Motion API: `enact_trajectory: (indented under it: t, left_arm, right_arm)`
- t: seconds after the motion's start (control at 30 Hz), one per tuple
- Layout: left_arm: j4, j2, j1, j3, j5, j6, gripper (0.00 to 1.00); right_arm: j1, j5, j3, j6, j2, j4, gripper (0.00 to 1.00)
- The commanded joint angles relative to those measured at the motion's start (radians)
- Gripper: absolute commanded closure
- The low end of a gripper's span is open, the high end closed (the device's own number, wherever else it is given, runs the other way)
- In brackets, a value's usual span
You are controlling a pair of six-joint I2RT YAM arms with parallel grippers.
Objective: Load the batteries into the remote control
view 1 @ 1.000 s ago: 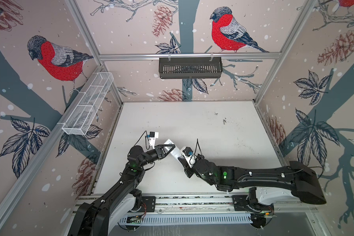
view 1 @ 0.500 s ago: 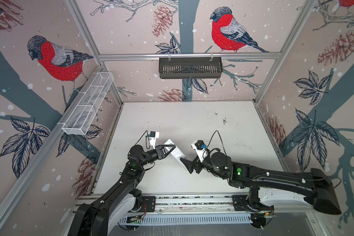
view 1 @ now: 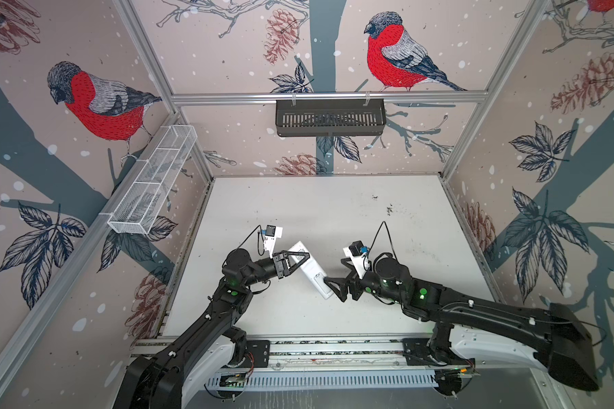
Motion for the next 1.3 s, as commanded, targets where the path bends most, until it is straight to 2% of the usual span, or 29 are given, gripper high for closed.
enact_trajectory:
  t: [0.0,0.47,0.6,0.77,0.93,1.17,1.27]
  left_arm:
    - [0.067,-0.008,0.0,0.01,0.02,-0.013,1.0]
    - [0.152,0.027,-0.005,0.02,0.053,-0.083,1.0]
    - [0.057,0.024,-0.005,0.035,0.05,-0.035,1.0]
    - [-0.219,0.026,-0.007,0.088,0.013,0.118,1.0]
    - [-0.247,0.042,-0.005,0.084,0.022,0.146,1.0]
    - [-0.259,0.048,-0.006,0.078,0.016,0.161,1.0]
    - [-0.328,0.045,-0.005,0.089,-0.039,0.199,1.0]
  right_arm:
    - [-0.006,0.006,-0.026,0.018,-0.002,0.0,0.01]
    - [0.01,0.048,-0.012,-0.028,0.07,-0.016,0.01]
    - [0.016,0.09,0.016,-0.048,0.107,-0.038,0.01]
    - [-0.001,0.109,0.014,-0.052,0.097,-0.057,0.01]
    - [-0.028,0.092,-0.005,-0.055,0.067,-0.064,0.02]
    - [-0.035,-0.031,-0.004,-0.097,0.054,-0.046,0.04]
    - [-0.035,-0.055,-0.004,-0.098,0.059,-0.032,0.04]
